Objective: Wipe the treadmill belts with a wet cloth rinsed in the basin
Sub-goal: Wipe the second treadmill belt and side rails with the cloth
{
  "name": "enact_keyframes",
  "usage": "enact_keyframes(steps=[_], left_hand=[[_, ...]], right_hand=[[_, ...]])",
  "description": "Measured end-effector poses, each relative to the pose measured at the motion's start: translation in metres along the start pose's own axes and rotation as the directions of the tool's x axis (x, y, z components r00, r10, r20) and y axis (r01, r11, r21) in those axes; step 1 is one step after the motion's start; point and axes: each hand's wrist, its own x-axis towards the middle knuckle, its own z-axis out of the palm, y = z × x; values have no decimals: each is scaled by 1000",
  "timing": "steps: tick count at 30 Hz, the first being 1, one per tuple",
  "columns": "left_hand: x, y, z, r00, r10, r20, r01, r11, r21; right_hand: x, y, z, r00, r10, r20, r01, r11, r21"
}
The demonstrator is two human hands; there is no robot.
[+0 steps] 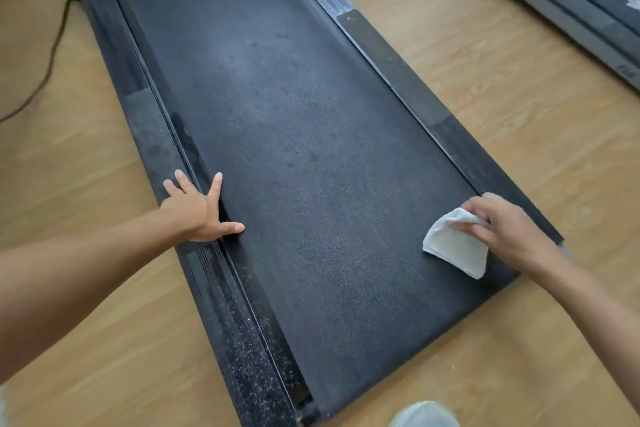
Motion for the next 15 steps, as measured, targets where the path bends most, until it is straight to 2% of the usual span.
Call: enact_keyframes(steps=[3, 9, 12, 15], left_hand=[[1, 2, 1, 1000, -10, 17, 10, 1000, -3], [4, 3, 2, 1000, -16, 13, 15, 1000, 12], [6, 1, 5, 1000, 0, 3, 0, 1000, 12], [11, 0, 10, 1000, 7, -12, -7, 1000, 20]], right_hand=[[33, -34, -6, 993, -50, -111, 67, 986, 155], [118, -76, -35, 993, 4, -116, 29, 959, 280], [156, -83, -60, 962, 16, -272, 51, 970, 238], [172, -90, -79, 872, -73, -484, 142, 984, 108]])
